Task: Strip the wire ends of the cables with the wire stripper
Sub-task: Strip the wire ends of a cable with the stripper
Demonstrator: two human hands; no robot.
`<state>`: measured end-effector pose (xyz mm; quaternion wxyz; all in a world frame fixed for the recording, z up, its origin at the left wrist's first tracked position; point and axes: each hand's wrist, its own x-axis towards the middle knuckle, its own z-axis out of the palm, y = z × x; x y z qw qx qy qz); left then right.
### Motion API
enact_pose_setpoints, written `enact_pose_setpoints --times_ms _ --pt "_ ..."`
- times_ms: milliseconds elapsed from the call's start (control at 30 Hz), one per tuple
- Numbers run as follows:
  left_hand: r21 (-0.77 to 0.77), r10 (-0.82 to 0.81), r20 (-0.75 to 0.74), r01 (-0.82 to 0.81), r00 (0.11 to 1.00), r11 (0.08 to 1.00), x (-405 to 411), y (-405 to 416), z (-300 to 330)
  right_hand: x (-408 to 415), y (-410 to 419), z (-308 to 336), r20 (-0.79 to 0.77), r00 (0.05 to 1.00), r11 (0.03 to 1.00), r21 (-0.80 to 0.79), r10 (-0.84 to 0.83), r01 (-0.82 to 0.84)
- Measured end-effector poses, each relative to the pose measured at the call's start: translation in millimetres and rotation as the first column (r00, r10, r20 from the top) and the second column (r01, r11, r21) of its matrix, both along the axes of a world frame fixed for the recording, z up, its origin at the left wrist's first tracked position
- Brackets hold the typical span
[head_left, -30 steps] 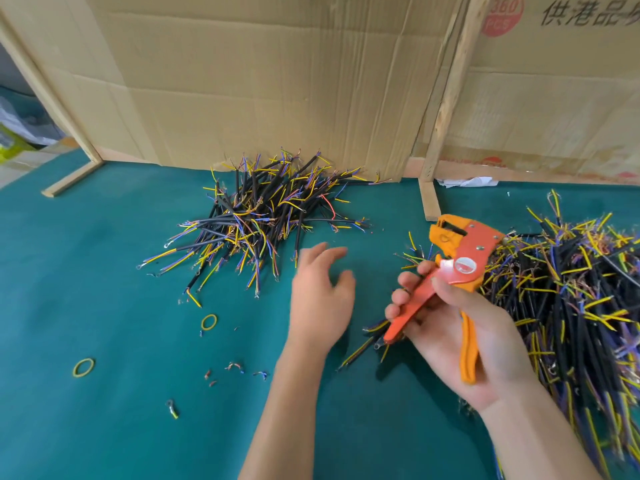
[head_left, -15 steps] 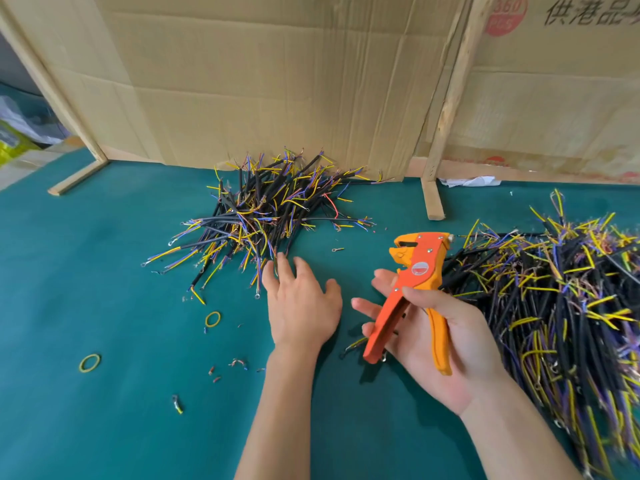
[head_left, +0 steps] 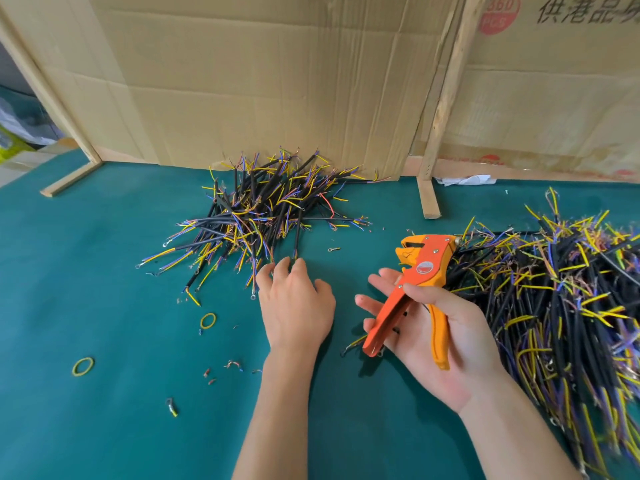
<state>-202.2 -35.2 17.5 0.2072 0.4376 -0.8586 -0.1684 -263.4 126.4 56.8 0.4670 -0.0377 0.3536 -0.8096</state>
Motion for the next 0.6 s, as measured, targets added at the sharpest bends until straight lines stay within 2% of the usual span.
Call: enact_pose_setpoints --times_ms 367,600 --pt "0.048 -0.029 -0.084 0.033 0.996 0.998 0.1 -1.4 1.2 -1.8 0.2 -3.4 -0.005 1.000 1.000 0.005 0.000 0.000" --pt "0.030 -0.097 0.083 0.095 0.992 0.995 -2.4 1.6 -2.0 -0.2 0.6 -1.1 -0.001 1.000 1.000 0.010 -0.007 0.007"
